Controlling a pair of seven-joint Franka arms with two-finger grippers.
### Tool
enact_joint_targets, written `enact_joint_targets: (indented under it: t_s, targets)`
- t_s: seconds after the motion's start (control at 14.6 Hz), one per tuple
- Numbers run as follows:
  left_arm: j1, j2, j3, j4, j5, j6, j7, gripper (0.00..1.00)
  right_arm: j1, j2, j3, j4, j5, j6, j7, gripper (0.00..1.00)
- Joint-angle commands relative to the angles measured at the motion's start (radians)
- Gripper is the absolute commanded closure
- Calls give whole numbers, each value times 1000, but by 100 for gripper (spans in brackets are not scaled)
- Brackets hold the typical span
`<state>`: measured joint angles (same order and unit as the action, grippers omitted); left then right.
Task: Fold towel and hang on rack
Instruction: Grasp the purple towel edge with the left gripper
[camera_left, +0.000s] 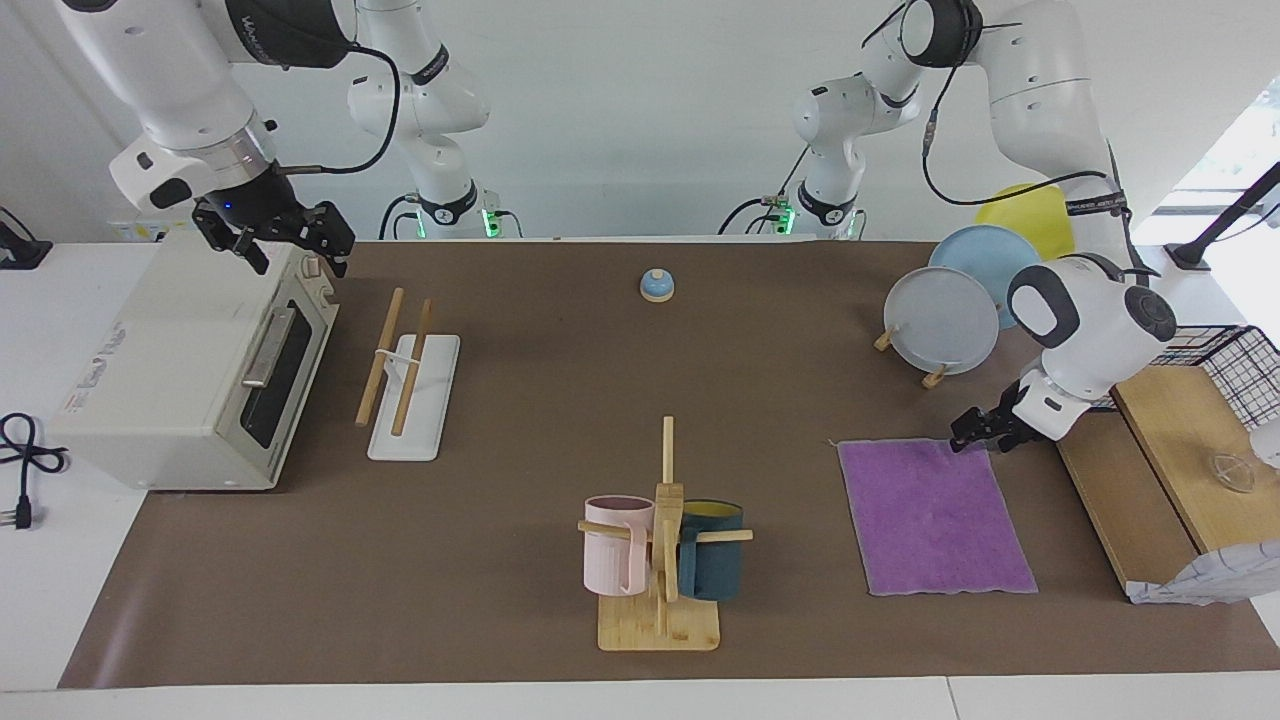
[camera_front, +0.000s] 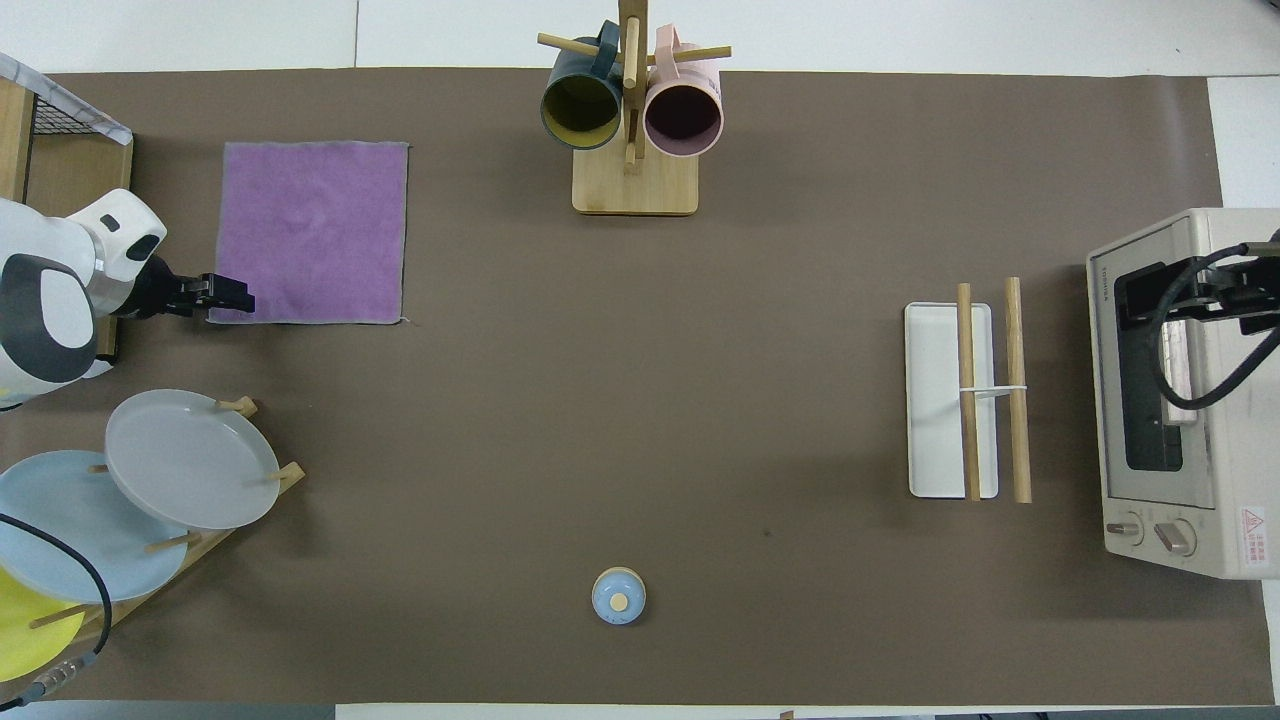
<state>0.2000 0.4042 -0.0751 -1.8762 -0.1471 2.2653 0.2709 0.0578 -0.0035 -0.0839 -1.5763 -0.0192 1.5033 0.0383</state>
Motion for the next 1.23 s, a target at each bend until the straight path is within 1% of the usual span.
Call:
enact_joint_targets:
  t_s: [0.0, 0.34, 0.41, 0.48, 0.55, 0.68, 0.75, 0.82, 0.89, 1.16]
  targets:
    - [6, 2, -6, -17, -22, 34, 25, 23, -18, -15, 10, -21, 13, 9, -18, 0]
    - [7, 2, -5, -18, -22, 25, 53, 43, -18, -15, 10, -21, 13, 9, -18, 0]
    - [7, 2, -5, -18, -22, 23, 53, 50, -18, -15, 10, -21, 13, 9, -18, 0]
    - [7, 2, -5, -18, -23, 22, 53, 55, -18, -15, 10, -21, 13, 9, -18, 0]
    - [4, 2, -5, -18, -23, 22, 53, 57, -18, -15, 10, -21, 13, 9, -18, 0]
    - [1, 2, -5, -18, -23, 20, 51, 67, -18, -15, 10, -21, 13, 9, -18, 0]
    - [1, 2, -5, -18, -23, 20, 51, 73, -18, -15, 10, -21, 13, 9, -18, 0]
    - [-1, 2, -5, -17, -23, 14, 51, 84, -18, -15, 10, -21, 13, 9, -18, 0]
    - [-2, 2, -5, -14, -23, 11, 51, 99, -18, -15, 10, -21, 13, 9, -18, 0]
    - [-7, 2, -5, -4, -17, 7, 56, 100, -18, -15, 10, -21, 13, 9, -18, 0]
